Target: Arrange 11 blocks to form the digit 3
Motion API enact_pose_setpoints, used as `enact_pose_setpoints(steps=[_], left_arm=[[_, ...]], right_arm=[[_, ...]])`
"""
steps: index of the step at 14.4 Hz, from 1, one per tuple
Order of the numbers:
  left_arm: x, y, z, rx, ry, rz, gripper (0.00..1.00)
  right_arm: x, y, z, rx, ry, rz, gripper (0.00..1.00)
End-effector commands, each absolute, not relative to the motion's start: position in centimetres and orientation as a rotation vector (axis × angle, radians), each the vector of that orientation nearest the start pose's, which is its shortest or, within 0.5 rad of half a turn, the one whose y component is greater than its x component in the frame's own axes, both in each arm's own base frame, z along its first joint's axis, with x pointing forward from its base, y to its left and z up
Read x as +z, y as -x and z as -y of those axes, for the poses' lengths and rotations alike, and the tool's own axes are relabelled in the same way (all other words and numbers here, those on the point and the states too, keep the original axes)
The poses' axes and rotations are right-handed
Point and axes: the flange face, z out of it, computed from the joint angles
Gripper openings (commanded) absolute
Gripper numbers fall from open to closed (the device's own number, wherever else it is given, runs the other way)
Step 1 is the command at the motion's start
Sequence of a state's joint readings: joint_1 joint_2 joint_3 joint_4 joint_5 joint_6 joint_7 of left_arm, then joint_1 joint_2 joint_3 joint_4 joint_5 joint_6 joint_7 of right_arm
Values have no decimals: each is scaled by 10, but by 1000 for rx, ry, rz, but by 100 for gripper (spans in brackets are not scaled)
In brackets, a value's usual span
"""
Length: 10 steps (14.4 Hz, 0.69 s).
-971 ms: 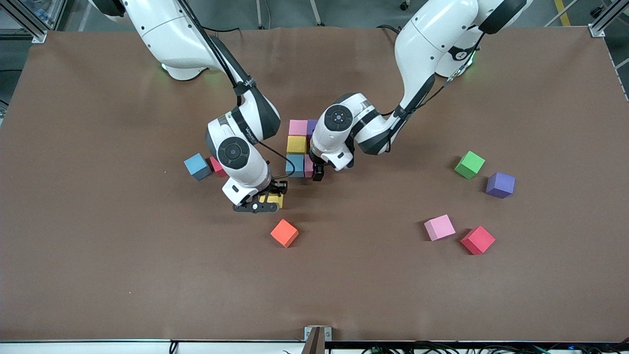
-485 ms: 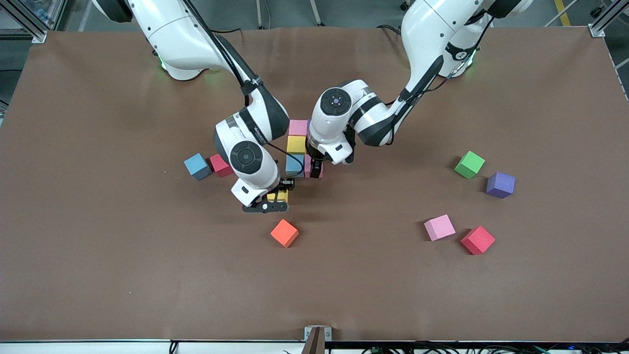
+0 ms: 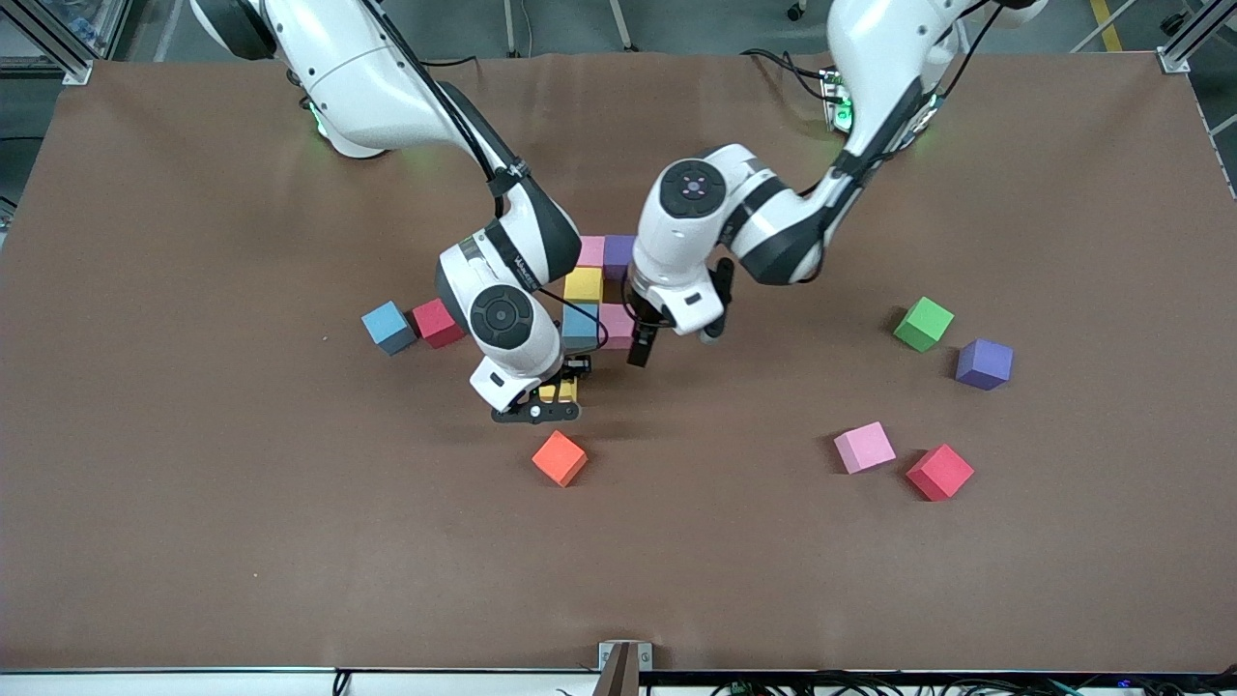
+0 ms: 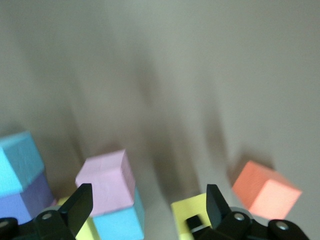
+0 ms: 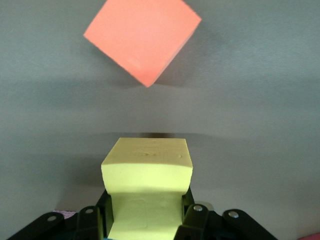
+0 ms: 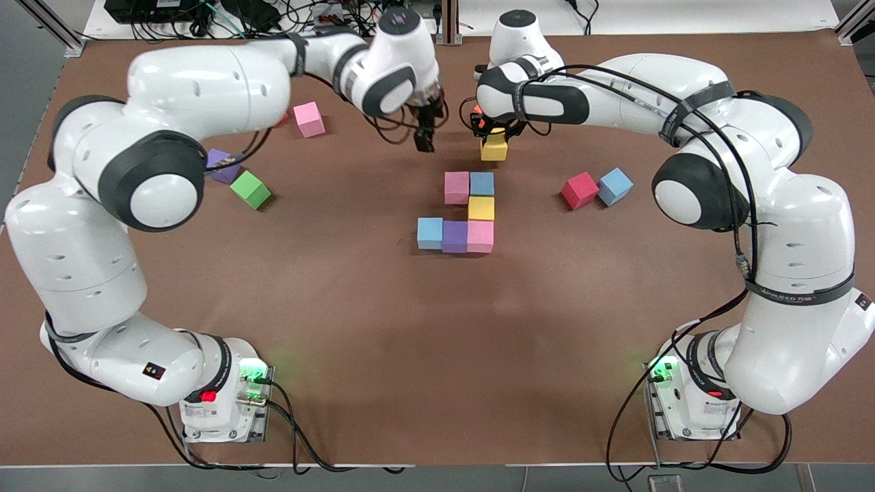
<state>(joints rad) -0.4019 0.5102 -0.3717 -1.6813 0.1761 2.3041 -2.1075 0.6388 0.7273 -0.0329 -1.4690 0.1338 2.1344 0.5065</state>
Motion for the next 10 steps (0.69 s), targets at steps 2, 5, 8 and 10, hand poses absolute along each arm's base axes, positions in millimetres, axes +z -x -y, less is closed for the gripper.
enact_pose_setpoints(steps=[2,5,8,10], left_arm=[[368,-560,390,-23,2773,1657,100],[369,-600,325,-22,2884,1444,100],[353,-621,278,-14,2950,1211,100],[353,-635,242,-22,2992,1094,100]], right_arm=[[238,-575,-434,160,3094,15,0],[237,-574,-435,159,3088,1,0],[235,-561,-450,168,3083,30,0],[231,-558,-449,172,3086,30,0]])
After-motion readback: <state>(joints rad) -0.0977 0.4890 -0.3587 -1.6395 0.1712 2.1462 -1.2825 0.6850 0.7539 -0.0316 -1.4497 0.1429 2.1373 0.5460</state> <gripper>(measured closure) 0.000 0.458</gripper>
